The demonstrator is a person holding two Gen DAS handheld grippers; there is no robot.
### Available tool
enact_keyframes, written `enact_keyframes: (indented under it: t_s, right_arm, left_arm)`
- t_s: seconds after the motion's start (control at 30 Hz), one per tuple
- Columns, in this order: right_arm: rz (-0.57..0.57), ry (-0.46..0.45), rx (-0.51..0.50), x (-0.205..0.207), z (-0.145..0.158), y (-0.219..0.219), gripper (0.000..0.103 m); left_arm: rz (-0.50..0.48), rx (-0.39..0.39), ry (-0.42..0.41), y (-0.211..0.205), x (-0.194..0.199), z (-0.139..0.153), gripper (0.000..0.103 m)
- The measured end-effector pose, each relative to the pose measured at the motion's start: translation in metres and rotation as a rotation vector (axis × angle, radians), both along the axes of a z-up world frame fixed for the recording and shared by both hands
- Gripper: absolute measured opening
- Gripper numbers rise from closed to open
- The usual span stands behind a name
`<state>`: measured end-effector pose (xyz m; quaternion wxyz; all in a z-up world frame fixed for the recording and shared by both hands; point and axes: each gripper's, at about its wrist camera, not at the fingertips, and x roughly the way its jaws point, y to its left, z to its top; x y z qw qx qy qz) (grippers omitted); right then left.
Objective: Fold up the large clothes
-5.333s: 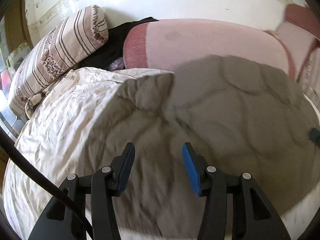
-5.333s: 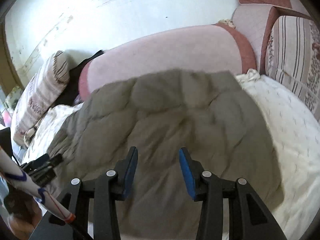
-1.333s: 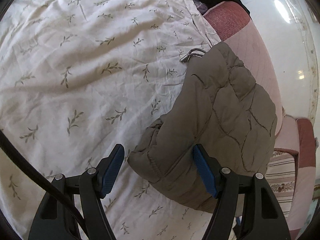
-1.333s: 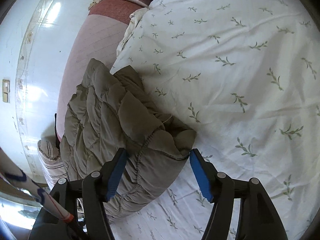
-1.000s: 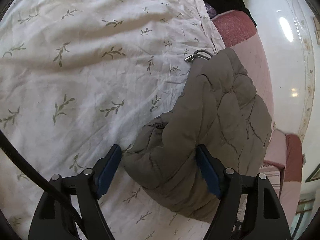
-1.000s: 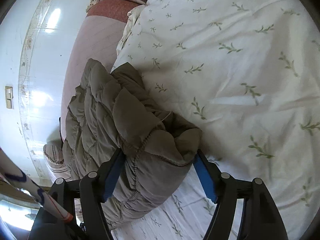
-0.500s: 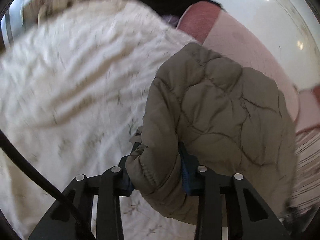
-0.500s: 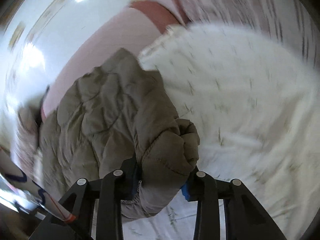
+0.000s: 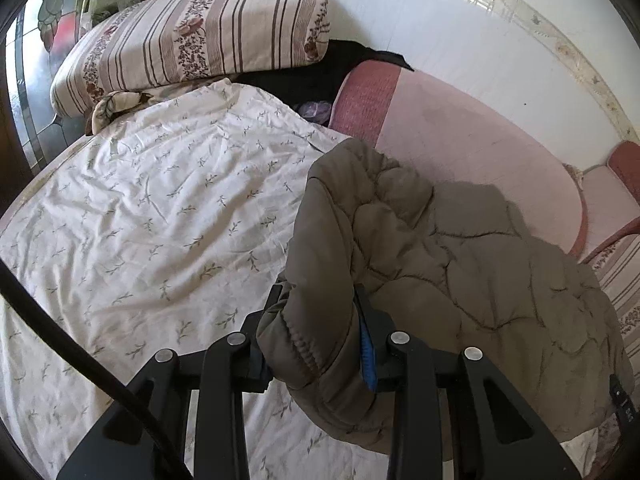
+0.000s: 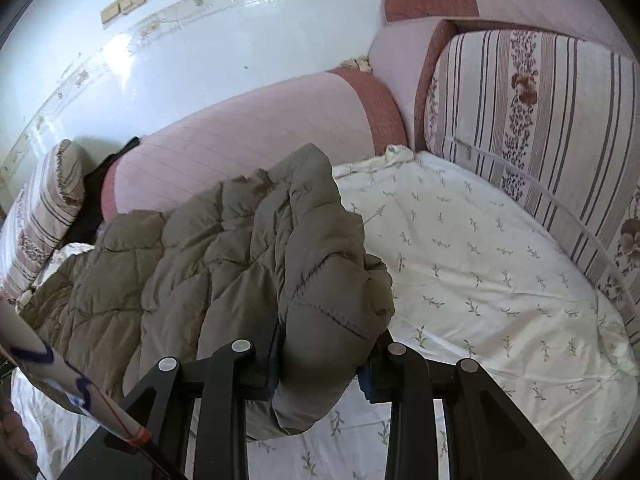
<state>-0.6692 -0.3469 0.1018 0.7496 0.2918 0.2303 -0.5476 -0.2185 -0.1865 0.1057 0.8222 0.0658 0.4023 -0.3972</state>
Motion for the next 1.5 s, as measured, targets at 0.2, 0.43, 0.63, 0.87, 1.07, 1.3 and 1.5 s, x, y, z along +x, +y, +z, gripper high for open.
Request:
enact_keyframes:
  t_s: [0.2, 0.43, 0.63, 0.87, 1.07, 1.3, 1.5]
  right_arm:
    - [0.031, -0.021, -0.002, -0.007, 0.014, 0.032, 0.032]
    - [0.025, -0.056, 0.005, -0.028, 0.020, 0.072, 0.032]
    - [-0.015, -0.099, 0.088, -0.046, -0.002, 0.095, 0.032]
    - [-0.111, -0.225, 0.355, -0.080, -0.065, 0.079, 0.045]
    - [-0.220, -0.499, 0.564, -0.127, -0.100, 0.072, 0.066]
    - [-0.414, -0.551, 0.527, -0.170, -0.093, 0.086, 0.070]
    - [-0.358, -0.404, 0.300, -0.153, -0.049, 0.084, 0.066]
  left_arm:
    - [-0.001, -0.014, 0.031, 0.030, -0.010, 0.010, 0.032]
    - [0.008, -0.031, 0.035, 0.077, -0.029, 0.015, 0.032]
    - [0.030, 0.009, 0.072, 0.109, -0.040, -0.008, 0.033]
    - [0.121, 0.163, 0.152, 0.120, -0.027, -0.057, 0.054]
    - [0.169, 0.148, 0.290, 0.135, 0.000, -0.075, 0.074]
    - [0.335, 0.055, 0.343, 0.165, 0.030, -0.068, 0.074]
    - [0.381, 0.049, 0.087, 0.157, 0.004, -0.037, 0.073]
